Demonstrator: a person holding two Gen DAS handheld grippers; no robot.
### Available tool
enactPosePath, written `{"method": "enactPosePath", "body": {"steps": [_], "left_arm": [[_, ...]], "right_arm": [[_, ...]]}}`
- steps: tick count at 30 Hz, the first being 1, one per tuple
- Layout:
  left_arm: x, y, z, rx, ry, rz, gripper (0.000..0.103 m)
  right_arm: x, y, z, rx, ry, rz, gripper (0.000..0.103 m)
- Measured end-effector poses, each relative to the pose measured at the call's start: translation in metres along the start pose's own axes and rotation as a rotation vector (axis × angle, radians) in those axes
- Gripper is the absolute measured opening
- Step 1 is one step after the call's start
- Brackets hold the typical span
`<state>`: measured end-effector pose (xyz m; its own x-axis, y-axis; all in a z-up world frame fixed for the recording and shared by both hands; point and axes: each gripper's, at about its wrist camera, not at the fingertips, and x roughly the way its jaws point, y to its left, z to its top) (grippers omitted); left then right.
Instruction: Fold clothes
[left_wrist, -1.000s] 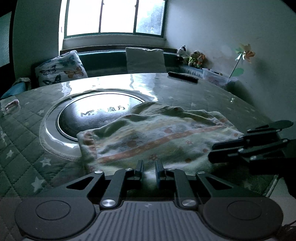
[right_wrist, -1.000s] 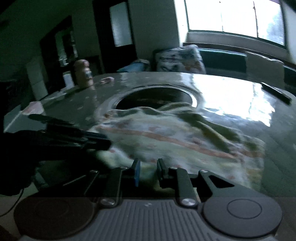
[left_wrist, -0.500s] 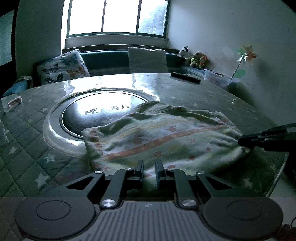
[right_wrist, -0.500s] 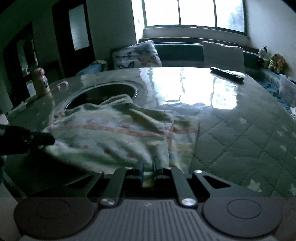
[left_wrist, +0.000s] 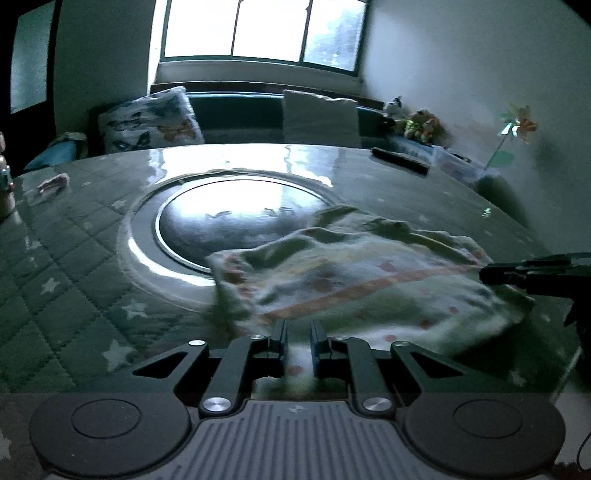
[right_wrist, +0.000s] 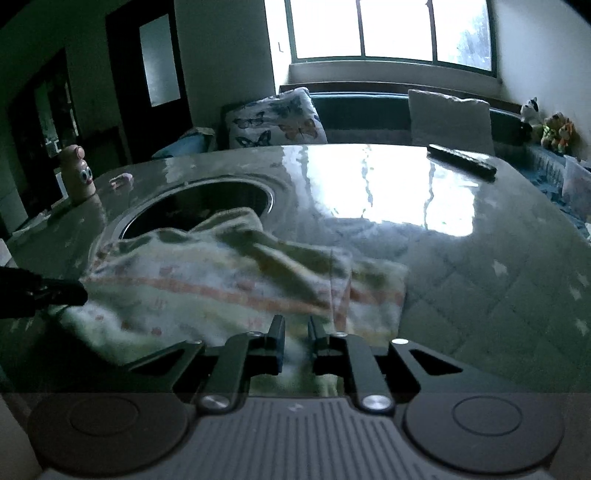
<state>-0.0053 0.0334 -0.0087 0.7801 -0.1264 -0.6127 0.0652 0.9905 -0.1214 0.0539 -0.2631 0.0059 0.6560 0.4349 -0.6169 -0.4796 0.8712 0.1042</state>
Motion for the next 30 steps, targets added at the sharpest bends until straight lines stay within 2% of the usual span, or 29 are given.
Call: {"method": "enactPosePath", "body": {"steps": [6, 13, 19, 30], "left_arm": [[0.007, 0.009, 0.005, -0.008, 0.012, 0.032, 0.016], [0.017, 0.016, 0.020, -0.010, 0.005, 0.045, 0.015], [0.037, 0.025, 0.033, -0.020, 0.020, 0.064, 0.015], [0.053, 0.034, 0.042, -0.022, 0.029, 0.095, 0.016]], "right_arm": [[0.031, -0.008, 0.013, 0.023, 0.018, 0.008, 0.013], [0.043, -0.011, 0.028, 0.025, -0.015, 0.002, 0.013], [0.062, -0.015, 0.035, 0.023, 0.002, -0.005, 0.013], [0.062, -0.014, 0.035, 0.013, 0.006, -0.021, 0.013]]}}
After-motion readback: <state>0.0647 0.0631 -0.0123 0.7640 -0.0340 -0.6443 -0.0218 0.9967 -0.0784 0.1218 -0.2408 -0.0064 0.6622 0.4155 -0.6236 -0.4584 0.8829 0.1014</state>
